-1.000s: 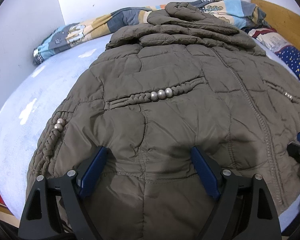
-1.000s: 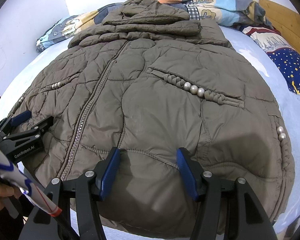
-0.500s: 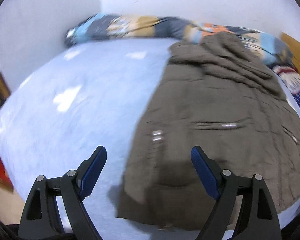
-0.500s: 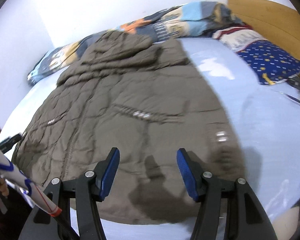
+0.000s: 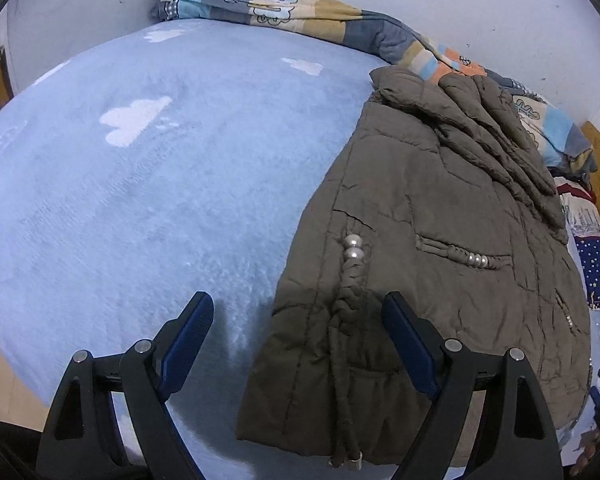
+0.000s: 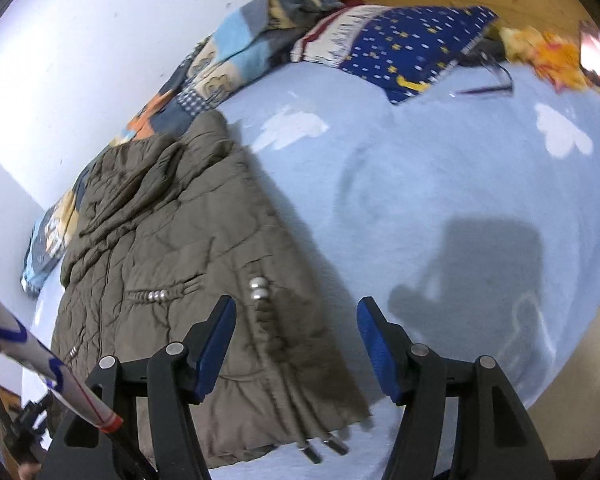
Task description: Fold large clothes
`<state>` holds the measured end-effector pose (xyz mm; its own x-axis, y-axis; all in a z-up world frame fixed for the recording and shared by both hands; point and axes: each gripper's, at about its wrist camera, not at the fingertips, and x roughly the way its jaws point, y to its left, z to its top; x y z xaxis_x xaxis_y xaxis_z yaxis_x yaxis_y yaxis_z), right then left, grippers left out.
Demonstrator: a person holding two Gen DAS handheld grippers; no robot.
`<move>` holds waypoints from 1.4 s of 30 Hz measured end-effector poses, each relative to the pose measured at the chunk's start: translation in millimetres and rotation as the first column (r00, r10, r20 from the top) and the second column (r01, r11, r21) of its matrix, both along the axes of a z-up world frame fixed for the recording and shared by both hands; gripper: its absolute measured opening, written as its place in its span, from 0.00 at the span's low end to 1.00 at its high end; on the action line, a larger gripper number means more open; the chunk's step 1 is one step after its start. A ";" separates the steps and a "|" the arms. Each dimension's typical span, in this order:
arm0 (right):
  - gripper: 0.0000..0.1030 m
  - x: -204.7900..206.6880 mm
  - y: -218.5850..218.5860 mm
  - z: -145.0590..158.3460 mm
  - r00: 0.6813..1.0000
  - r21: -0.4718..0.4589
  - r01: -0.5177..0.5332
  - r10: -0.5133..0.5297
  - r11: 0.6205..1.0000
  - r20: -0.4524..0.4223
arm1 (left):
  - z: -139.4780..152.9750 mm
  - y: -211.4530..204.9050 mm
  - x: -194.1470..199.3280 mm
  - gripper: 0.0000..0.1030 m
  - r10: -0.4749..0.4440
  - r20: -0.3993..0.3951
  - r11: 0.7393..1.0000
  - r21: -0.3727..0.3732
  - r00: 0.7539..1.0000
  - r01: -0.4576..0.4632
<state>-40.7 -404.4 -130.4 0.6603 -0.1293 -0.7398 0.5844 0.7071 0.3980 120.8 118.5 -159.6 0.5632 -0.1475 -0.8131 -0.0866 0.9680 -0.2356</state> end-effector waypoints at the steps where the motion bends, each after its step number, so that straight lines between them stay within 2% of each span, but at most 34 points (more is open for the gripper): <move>1: 0.66 -2.1 -2.2 -1.8 1.000 0.012 0.009 -0.009 1.000 0.000 | -0.3 0.3 0.5 0.83 0.001 -0.003 1.000 -0.006 1.000 -0.001; 4: 0.66 -7.7 -6.6 -7.4 1.000 0.038 0.026 -0.026 0.999 0.000 | -1.4 2.1 1.7 0.83 0.007 -0.009 1.000 -0.026 1.000 -0.007; 11: 0.66 -11.0 -9.0 -25.8 1.000 0.171 -0.008 0.004 0.985 0.024 | -4.0 7.1 -2.7 0.83 0.007 -0.036 0.997 -0.074 0.999 -0.009; 15: 0.66 -12.6 -10.1 -33.0 1.000 0.221 -0.009 0.003 0.975 0.029 | -6.5 12.3 -7.0 0.83 0.006 -0.054 0.991 -0.130 0.999 -0.013; 19: 0.66 -10.6 -6.5 -43.0 0.999 0.292 -0.031 0.019 0.956 0.044 | -12.8 21.0 -10.5 0.83 0.029 -0.076 0.975 -0.217 0.997 -0.045; 25: 0.68 -9.0 -3.7 -49.7 0.999 0.330 -0.037 0.023 0.943 0.047 | -14.0 18.9 -13.5 0.83 0.021 -0.073 0.963 -0.266 0.997 -0.039; 29: 0.69 -9.6 -2.7 -52.1 0.999 0.332 -0.025 0.014 0.943 0.037 | -12.0 17.6 -17.1 0.83 0.020 -0.065 0.970 -0.242 0.998 -0.035; 32: 0.69 -18.0 -11.2 -51.7 0.998 0.341 0.022 -0.042 0.940 0.050 | -15.4 26.2 -16.2 0.83 0.050 -0.075 0.957 -0.283 0.996 -0.069; 34: 0.69 -20.2 -15.4 -57.4 0.997 0.378 0.032 -0.058 0.925 0.056 | -16.9 24.1 -16.7 0.83 0.049 -0.074 0.959 -0.275 0.996 -0.067; 38: 0.74 -14.9 -8.9 -59.7 0.998 0.381 0.006 -0.029 0.924 0.053 | -16.1 5.3 -18.4 0.83 -0.016 -0.055 0.967 -0.255 0.998 0.001; 42: 0.74 -6.6 8.5 -61.0 0.998 0.385 -0.049 0.027 0.922 0.062 | -15.4 -15.3 -25.3 0.83 -0.071 -0.028 0.973 -0.221 0.997 0.063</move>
